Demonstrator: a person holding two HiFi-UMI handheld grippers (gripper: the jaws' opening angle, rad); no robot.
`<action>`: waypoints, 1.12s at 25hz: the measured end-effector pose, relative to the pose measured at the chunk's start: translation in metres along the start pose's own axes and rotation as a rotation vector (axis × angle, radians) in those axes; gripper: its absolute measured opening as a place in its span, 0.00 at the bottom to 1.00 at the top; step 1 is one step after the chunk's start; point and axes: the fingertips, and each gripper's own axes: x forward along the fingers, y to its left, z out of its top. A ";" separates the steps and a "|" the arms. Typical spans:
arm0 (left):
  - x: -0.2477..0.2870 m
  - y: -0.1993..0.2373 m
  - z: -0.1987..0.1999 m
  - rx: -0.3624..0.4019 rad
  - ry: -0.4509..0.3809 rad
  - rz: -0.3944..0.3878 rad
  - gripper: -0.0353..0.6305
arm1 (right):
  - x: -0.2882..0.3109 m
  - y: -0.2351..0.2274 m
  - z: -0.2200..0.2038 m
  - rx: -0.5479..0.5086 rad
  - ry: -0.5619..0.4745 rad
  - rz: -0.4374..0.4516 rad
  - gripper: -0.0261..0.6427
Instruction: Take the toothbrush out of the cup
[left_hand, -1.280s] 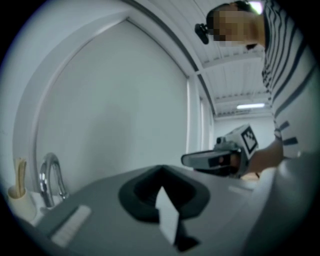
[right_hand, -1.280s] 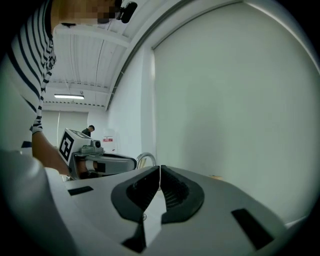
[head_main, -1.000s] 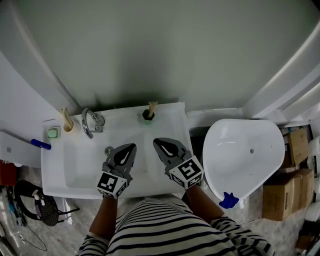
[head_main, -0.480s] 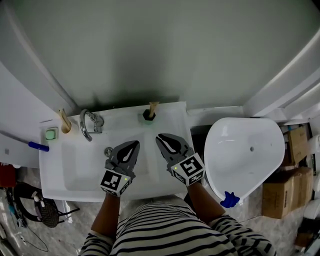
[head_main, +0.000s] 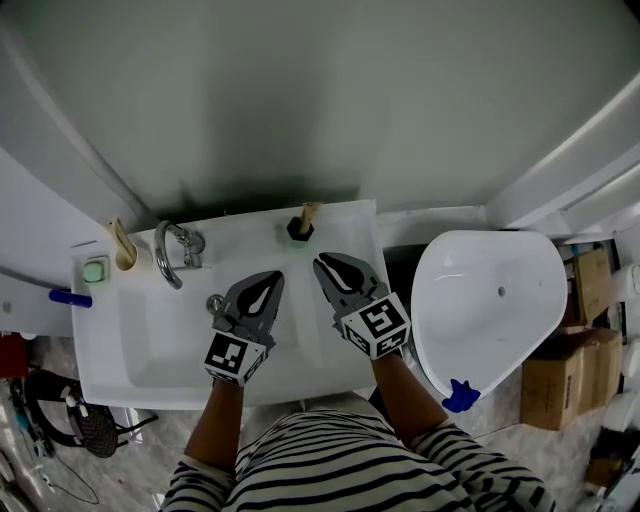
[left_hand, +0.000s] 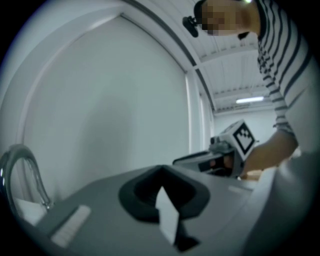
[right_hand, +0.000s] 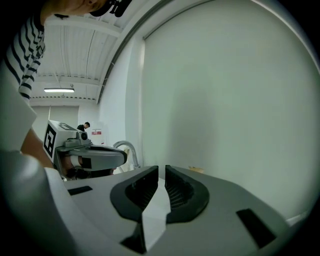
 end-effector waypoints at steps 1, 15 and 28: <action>0.002 0.001 0.001 -0.005 -0.006 -0.003 0.06 | 0.002 -0.003 -0.002 0.003 0.003 -0.009 0.05; 0.027 0.015 -0.012 -0.010 0.011 -0.049 0.06 | 0.038 -0.050 -0.025 0.098 0.044 -0.113 0.16; 0.041 0.023 -0.015 -0.023 0.013 -0.068 0.06 | 0.078 -0.075 -0.054 0.161 0.120 -0.180 0.19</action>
